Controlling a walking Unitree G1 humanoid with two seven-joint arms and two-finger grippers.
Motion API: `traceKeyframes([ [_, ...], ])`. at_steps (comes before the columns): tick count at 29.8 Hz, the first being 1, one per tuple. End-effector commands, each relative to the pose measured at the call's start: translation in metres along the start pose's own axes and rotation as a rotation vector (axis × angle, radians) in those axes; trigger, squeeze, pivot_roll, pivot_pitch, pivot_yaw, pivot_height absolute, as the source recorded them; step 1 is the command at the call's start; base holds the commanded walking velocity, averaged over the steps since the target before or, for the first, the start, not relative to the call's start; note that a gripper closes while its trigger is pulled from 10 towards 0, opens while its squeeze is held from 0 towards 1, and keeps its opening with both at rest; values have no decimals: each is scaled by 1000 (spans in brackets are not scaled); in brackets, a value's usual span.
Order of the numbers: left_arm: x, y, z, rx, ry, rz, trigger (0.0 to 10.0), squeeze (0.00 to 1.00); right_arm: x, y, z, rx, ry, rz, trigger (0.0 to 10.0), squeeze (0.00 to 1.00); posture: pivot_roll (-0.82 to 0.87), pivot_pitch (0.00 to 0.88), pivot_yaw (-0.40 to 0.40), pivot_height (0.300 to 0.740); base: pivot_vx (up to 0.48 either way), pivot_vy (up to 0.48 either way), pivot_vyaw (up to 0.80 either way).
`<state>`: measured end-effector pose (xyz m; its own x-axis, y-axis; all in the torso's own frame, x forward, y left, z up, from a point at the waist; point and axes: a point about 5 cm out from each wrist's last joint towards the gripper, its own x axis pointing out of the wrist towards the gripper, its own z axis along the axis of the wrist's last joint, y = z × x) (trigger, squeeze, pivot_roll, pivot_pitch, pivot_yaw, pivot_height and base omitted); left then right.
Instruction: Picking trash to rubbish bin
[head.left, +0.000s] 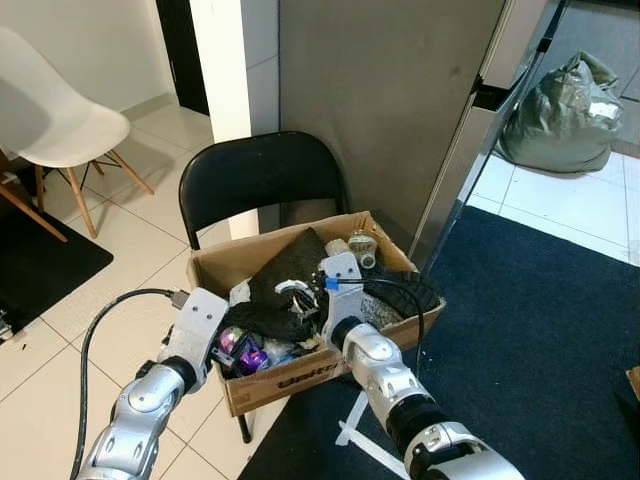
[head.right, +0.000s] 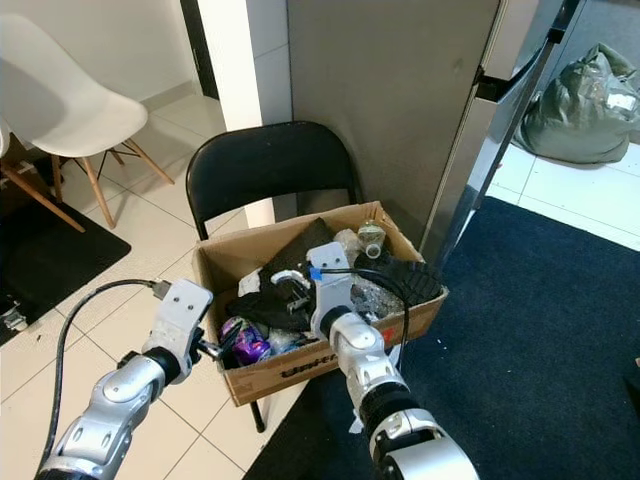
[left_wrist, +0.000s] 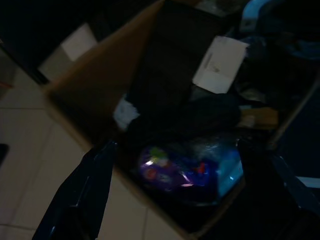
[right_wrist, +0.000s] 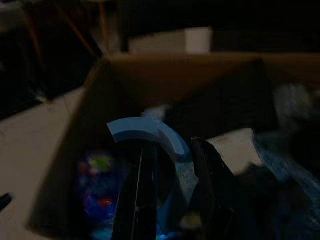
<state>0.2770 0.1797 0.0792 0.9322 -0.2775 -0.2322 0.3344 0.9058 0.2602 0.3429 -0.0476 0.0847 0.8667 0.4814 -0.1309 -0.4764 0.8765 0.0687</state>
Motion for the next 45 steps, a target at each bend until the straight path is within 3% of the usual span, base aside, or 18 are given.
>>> traceKeyframes([
  [1, -3, 0, -3, 22, 11, 5, 10000, 0, 6, 15, 0, 27, 16, 18, 10000, 0, 38, 175, -57, 740, 0, 0, 0],
  [6, -7, 8, 5, -1, -52, 88, 10000, 0, 7, 6, -1, 8, 50, -62, 10000, 0, 37, 245, -95, 740, 0, 0, 0],
  [17, -13, 11, 8, 0, -58, 106, 10000, 0, 5, -22, 7, 74, 41, -222, 10000, 0, 34, 282, -92, 740, 0, 0, 0],
  [28, -11, 9, 15, -7, -100, 88, 10000, 0, 6, -27, 12, 98, 27, -254, 10000, 0, 38, 280, -88, 740, 0, 0, 0],
  [35, -14, 6, 32, -16, -230, 63, 10000, 0, 7, -27, 14, 108, 17, -254, 10000, 0, 39, 270, -84, 740, 0, 0, 0],
  [41, -13, 1, 34, -40, -236, 30, 10000, 0, 8, -26, 16, 121, 11, -240, 10000, 0, 39, 263, -80, 740, 0, 0, 0],
  [42, -12, 1, 34, -42, -235, 28, 10000, 0, 9, -25, 16, 133, 6, -221, 10000, 325, 39, 257, -78, 740, 0, 0, 0],
  [43, -12, 1, 34, -42, -235, 28, 10000, 0, 9, -25, 16, 133, 6, -221, 10000, 325, 39, 257, -78, 740, 0, 0, 0],
  [44, -12, 0, 34, -43, -235, 26, 10000, 0, 9, -24, 17, 143, 4, -206, 10000, 820, 37, 253, -75, 740, 0, 0, 0],
  [45, -11, 0, 34, -44, -235, 26, 10000, 0, 10, -23, 18, 156, -3, -192, 10000, 1000, 33, 246, -74, 740, 0, 0, 0],
])
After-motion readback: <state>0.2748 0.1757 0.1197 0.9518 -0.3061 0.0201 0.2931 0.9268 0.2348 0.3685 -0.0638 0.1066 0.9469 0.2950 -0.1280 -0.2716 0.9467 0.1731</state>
